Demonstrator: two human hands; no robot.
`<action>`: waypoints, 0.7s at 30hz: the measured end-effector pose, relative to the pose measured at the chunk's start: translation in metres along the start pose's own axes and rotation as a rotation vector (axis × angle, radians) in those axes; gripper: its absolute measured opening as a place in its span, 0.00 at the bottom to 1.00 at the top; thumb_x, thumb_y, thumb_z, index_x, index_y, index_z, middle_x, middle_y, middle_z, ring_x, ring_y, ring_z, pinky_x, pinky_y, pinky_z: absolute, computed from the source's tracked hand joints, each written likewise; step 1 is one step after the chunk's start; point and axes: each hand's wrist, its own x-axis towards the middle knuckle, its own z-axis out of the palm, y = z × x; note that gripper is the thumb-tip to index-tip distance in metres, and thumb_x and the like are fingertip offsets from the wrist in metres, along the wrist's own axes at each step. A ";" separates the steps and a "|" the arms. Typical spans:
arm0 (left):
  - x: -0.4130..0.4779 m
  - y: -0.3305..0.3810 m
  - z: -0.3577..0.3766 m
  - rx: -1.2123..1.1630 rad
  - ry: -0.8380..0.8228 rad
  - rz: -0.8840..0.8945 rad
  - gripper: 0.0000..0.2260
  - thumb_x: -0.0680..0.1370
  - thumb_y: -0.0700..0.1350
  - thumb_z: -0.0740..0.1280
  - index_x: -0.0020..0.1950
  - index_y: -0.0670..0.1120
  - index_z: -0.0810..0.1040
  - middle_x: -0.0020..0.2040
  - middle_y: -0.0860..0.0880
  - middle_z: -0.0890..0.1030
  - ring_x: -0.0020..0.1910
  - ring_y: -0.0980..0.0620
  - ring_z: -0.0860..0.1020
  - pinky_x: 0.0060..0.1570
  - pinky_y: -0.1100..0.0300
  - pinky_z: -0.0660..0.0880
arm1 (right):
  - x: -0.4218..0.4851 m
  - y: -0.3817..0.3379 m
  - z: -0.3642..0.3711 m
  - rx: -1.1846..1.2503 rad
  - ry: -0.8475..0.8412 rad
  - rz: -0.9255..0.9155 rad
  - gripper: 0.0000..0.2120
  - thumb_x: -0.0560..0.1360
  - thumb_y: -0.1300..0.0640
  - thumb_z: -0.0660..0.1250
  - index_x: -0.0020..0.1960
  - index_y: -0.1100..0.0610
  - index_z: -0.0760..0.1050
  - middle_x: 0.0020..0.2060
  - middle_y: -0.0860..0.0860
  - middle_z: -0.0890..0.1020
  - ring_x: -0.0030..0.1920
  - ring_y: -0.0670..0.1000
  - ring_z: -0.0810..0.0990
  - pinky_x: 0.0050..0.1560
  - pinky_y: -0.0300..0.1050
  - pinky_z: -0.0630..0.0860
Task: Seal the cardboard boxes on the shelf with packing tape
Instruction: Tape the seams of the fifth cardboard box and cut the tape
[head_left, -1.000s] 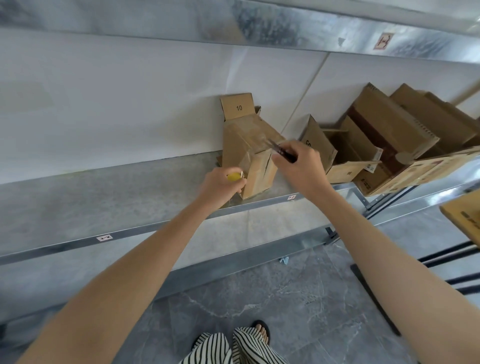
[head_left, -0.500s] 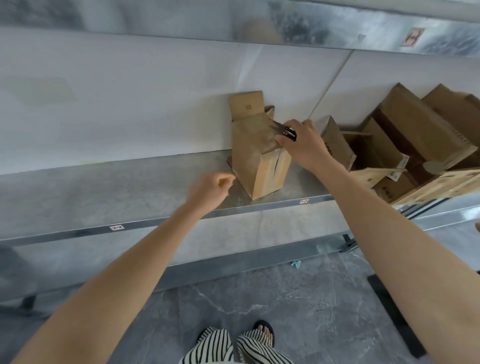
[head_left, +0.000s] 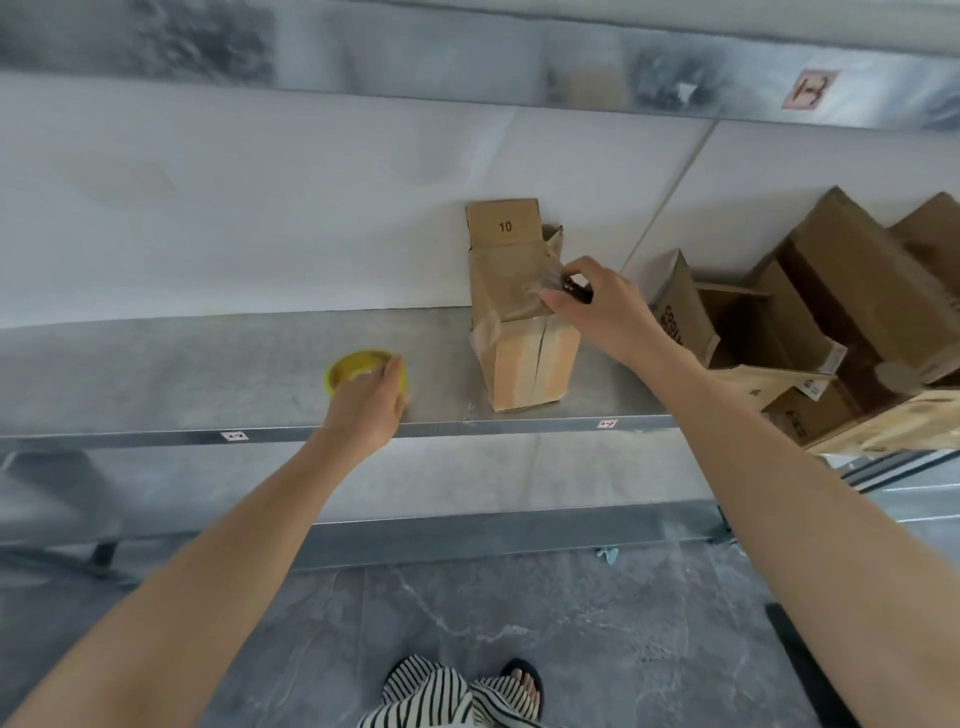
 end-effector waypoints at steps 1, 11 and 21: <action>-0.002 -0.001 0.006 -0.036 -0.091 -0.022 0.26 0.80 0.45 0.61 0.75 0.41 0.57 0.66 0.42 0.73 0.59 0.40 0.74 0.49 0.50 0.71 | -0.001 0.001 0.000 0.014 0.000 -0.005 0.16 0.74 0.42 0.65 0.56 0.50 0.72 0.44 0.48 0.77 0.40 0.42 0.74 0.34 0.38 0.67; 0.009 0.078 -0.050 -0.811 0.176 -0.259 0.12 0.81 0.51 0.59 0.55 0.46 0.78 0.57 0.44 0.75 0.55 0.49 0.70 0.51 0.62 0.62 | -0.008 0.014 -0.001 0.182 -0.003 -0.006 0.16 0.73 0.41 0.67 0.52 0.50 0.70 0.37 0.42 0.75 0.34 0.42 0.73 0.32 0.38 0.65; 0.017 0.132 -0.040 -1.182 0.384 -0.407 0.06 0.78 0.43 0.63 0.42 0.48 0.70 0.43 0.51 0.78 0.48 0.47 0.77 0.52 0.50 0.74 | -0.006 0.023 0.003 0.238 0.038 -0.044 0.15 0.72 0.41 0.67 0.50 0.51 0.69 0.32 0.42 0.72 0.30 0.41 0.71 0.26 0.31 0.64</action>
